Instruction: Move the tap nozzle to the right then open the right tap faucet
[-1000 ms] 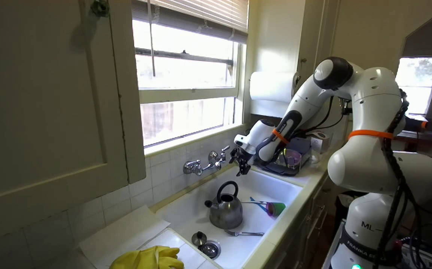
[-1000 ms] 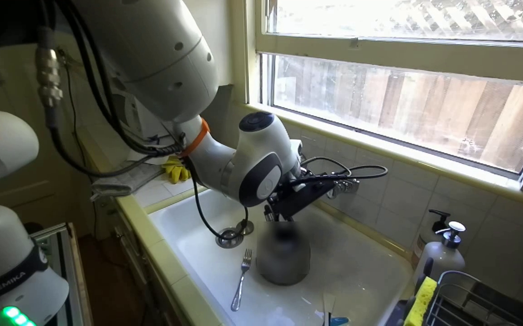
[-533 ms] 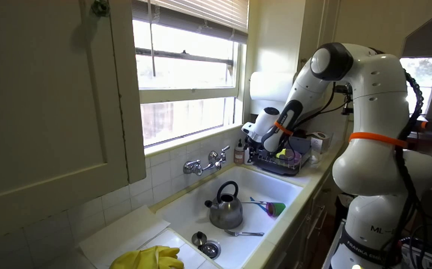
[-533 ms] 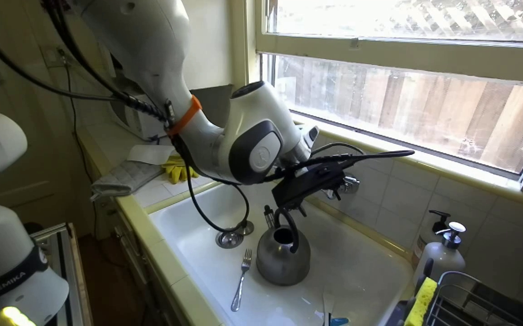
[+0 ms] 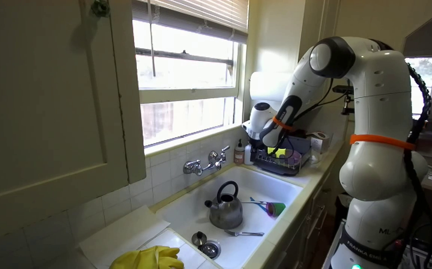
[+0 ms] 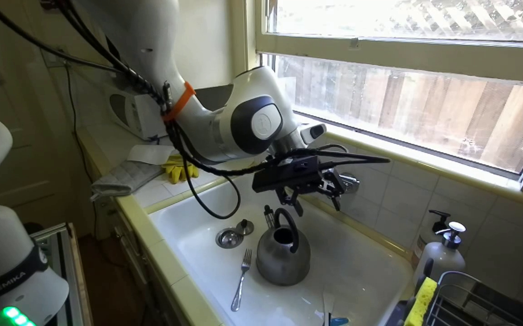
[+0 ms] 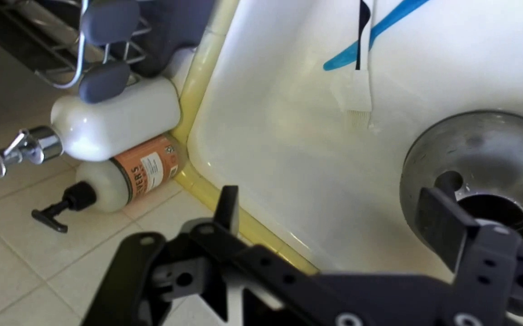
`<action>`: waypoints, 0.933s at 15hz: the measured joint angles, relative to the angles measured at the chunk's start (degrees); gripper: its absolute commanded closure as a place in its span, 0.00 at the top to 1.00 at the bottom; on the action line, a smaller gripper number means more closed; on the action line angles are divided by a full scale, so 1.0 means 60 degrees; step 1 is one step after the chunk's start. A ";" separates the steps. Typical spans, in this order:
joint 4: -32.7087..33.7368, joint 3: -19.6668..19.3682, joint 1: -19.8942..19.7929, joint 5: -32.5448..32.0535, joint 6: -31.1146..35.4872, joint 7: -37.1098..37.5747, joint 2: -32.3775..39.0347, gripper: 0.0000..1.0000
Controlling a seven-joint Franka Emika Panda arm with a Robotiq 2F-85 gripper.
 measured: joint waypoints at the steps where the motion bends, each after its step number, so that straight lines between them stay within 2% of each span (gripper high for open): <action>1: 0.0016 -0.0017 0.0157 0.0007 -0.0232 0.0597 0.0026 1.00; 4: 0.0036 -0.0165 0.0643 0.0761 -0.0550 0.1715 0.0151 1.00; 10: 0.0145 -0.0388 0.1199 0.3732 -0.0619 0.2185 0.0325 1.00; 14: 0.0321 -0.0403 0.1771 0.5020 -0.1714 0.3197 0.0166 1.00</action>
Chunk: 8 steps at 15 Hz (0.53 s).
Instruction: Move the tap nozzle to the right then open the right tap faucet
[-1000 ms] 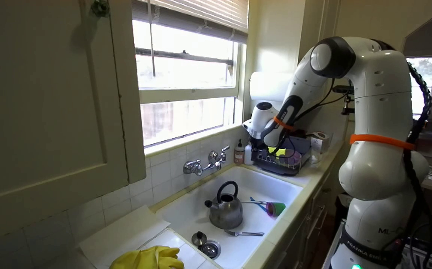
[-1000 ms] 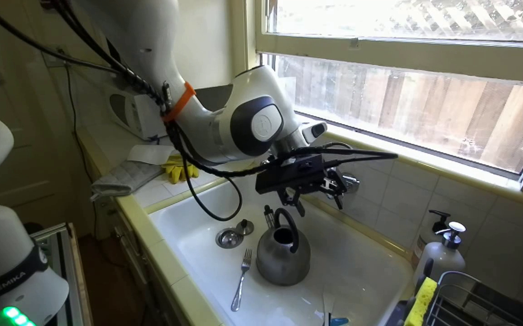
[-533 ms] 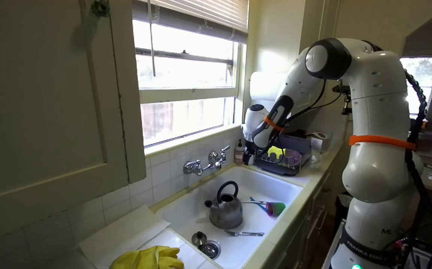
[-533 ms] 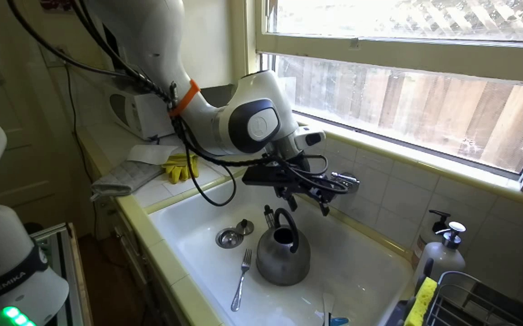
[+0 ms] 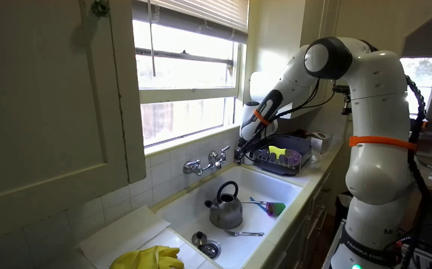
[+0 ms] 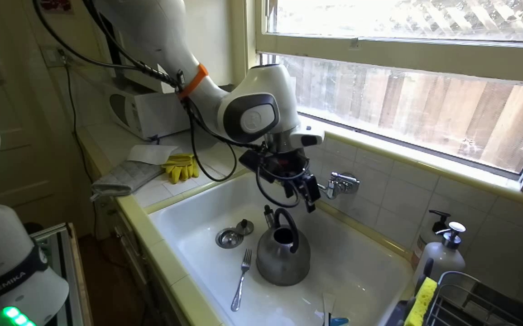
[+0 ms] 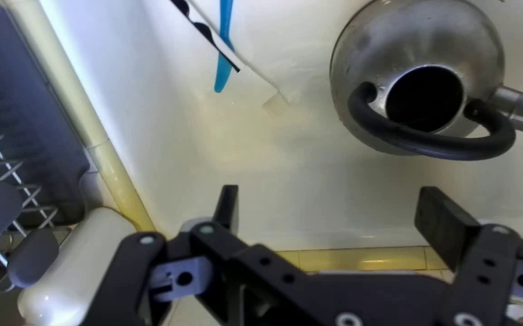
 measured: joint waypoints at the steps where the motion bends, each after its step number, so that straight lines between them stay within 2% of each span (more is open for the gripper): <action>1: 0.0051 0.0007 0.0165 0.0253 -0.0326 0.0326 -0.0075 1.00; 4: 0.0162 0.0093 0.0542 0.0964 -0.0904 0.1003 -0.0309 1.00; 8: 0.0178 0.0315 0.0840 0.1716 -0.0948 0.1400 -0.0606 1.00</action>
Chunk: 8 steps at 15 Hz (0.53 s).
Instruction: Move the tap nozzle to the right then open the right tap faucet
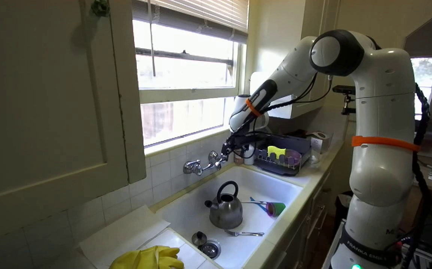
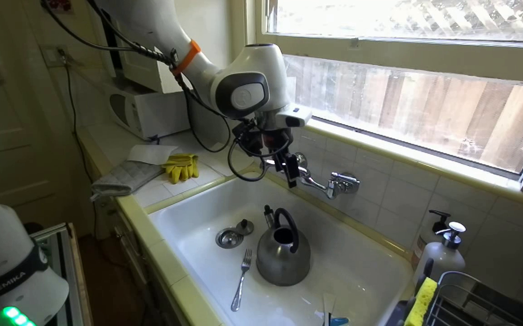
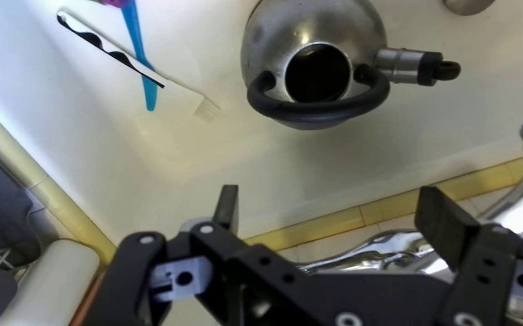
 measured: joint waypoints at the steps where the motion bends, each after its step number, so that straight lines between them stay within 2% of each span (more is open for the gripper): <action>1: 0.0000 0.0081 0.0036 0.0201 0.0005 0.0001 -0.0069 1.00; 8: -0.0007 0.0609 0.0171 0.1643 0.0007 -0.0345 -0.0312 1.00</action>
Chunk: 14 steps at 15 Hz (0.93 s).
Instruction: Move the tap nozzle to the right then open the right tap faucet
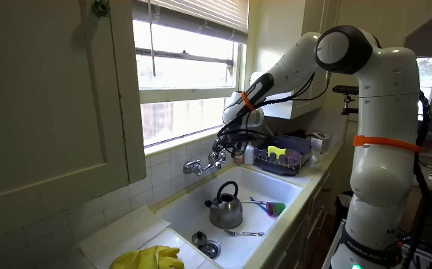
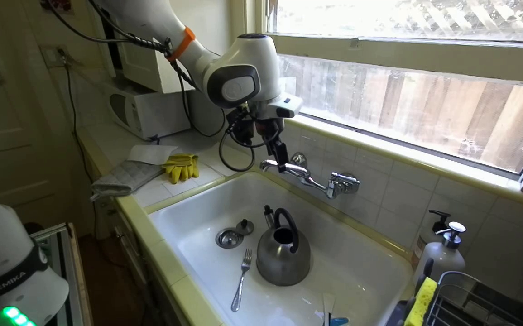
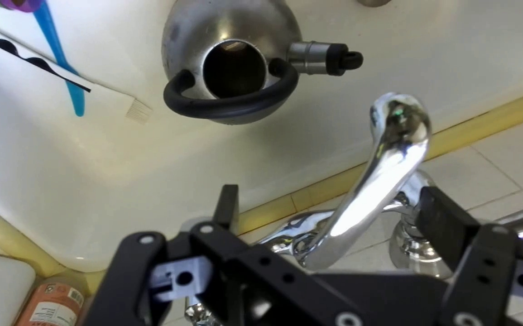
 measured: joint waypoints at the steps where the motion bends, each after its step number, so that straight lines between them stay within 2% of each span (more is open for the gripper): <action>1: -0.0017 0.0048 0.0020 0.0093 -0.0001 -0.0090 0.0002 1.00; 14: -0.0088 0.0106 0.0070 0.0058 -0.0179 -0.0960 0.0212 1.00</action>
